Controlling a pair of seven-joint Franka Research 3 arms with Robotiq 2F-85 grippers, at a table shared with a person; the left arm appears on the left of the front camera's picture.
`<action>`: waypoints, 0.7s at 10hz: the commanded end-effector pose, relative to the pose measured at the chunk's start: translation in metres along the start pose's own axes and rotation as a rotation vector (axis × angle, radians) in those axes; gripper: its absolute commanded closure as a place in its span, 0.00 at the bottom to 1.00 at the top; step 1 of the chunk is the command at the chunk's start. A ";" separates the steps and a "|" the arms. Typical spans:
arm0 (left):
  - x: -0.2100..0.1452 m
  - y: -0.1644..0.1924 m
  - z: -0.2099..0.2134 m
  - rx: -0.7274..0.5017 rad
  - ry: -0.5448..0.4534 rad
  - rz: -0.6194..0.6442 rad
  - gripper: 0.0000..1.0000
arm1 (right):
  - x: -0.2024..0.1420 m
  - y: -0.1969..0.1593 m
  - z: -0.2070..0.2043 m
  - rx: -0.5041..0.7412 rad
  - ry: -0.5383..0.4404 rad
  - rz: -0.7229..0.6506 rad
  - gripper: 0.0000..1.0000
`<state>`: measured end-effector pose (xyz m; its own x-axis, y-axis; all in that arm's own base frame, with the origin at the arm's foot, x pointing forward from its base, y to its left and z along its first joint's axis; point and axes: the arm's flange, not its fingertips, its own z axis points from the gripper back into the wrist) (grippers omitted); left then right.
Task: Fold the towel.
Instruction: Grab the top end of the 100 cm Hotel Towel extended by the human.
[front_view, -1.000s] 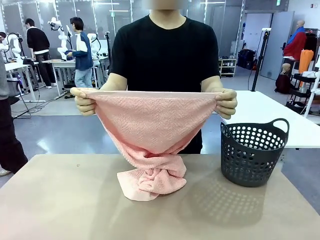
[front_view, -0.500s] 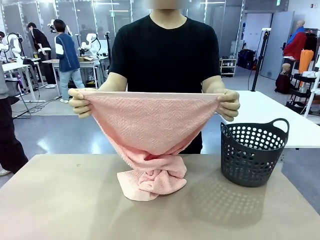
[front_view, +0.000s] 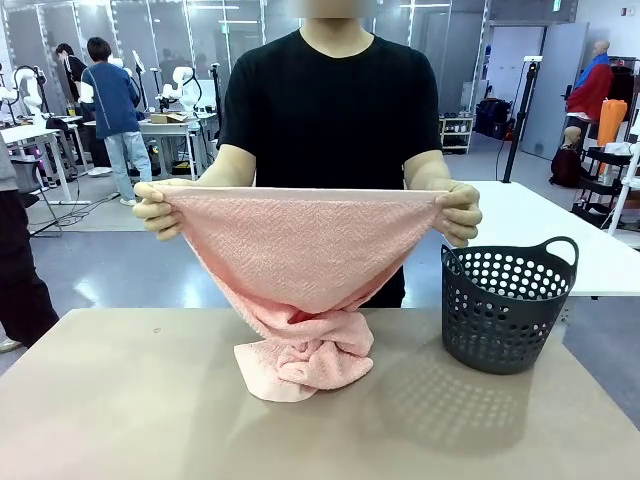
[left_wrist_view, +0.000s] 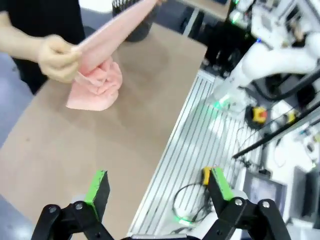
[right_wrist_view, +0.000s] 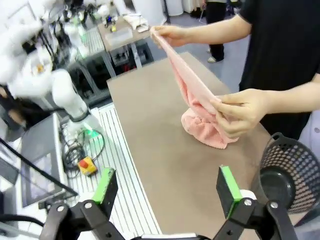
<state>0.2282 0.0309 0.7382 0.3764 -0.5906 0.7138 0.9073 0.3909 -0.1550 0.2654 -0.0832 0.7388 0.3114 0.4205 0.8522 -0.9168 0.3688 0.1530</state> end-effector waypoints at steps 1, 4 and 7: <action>0.068 -0.015 -0.019 0.084 0.149 -0.220 0.00 | 0.056 0.020 -0.033 0.015 0.156 0.217 0.00; 0.135 -0.044 -0.067 0.210 0.389 -0.398 0.00 | 0.120 0.052 -0.094 0.006 0.425 0.486 0.00; 0.189 -0.057 -0.103 0.225 0.475 -0.629 0.00 | 0.173 0.070 -0.141 -0.086 0.575 0.663 0.00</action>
<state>0.2551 -0.1802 0.8041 -0.0592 -0.9587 0.2783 0.9495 0.0319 0.3121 0.2736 0.1348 0.8265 -0.1652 0.8931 0.4185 -0.9558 -0.0403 -0.2913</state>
